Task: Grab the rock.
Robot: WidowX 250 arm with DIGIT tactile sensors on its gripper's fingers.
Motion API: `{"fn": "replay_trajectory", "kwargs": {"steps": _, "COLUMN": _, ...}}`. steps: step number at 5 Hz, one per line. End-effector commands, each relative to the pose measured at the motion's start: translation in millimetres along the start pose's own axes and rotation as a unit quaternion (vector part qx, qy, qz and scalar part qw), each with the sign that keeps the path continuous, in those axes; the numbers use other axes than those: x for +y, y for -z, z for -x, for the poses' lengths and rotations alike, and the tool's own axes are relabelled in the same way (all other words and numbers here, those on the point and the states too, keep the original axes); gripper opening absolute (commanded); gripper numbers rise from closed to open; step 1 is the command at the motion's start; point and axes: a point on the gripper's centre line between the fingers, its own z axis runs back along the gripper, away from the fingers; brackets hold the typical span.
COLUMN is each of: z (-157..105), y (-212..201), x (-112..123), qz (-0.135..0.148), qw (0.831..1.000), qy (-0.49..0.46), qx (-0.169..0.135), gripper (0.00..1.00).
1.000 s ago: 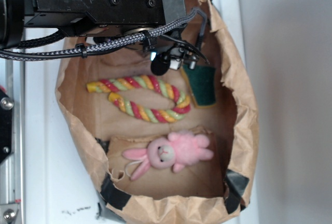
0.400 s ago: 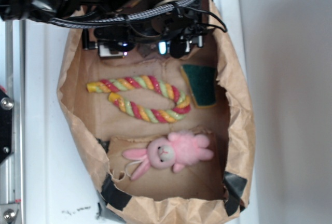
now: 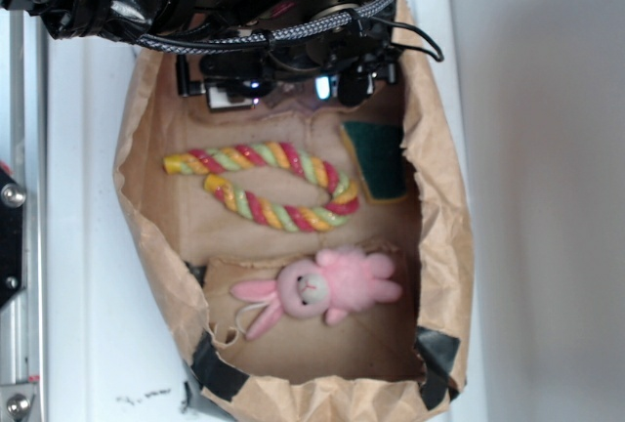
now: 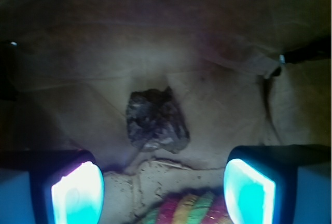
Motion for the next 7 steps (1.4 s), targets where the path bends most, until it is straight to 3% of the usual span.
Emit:
{"fn": "replay_trajectory", "kwargs": {"steps": 1, "z": -22, "y": 4, "x": -3, "qz": 0.031, "qw": 0.999, "qy": 0.011, "qx": -0.04, "gripper": 1.0}}
{"fn": "replay_trajectory", "kwargs": {"steps": 2, "z": -35, "y": 22, "x": 3, "qz": 0.022, "qw": 0.997, "qy": 0.025, "qx": -0.066, "gripper": 1.0}}
{"fn": "replay_trajectory", "kwargs": {"steps": 4, "z": -36, "y": 27, "x": 18, "qz": 0.013, "qw": 0.995, "qy": 0.068, "qx": -0.066, "gripper": 1.0}}
{"fn": "replay_trajectory", "kwargs": {"steps": 6, "z": -49, "y": 43, "x": 42, "qz": 0.0, "qw": 0.991, "qy": 0.099, "qx": -0.091, "gripper": 1.0}}
{"fn": "replay_trajectory", "kwargs": {"steps": 7, "z": -47, "y": 40, "x": 36, "qz": 0.005, "qw": 0.992, "qy": 0.094, "qx": -0.085, "gripper": 1.0}}
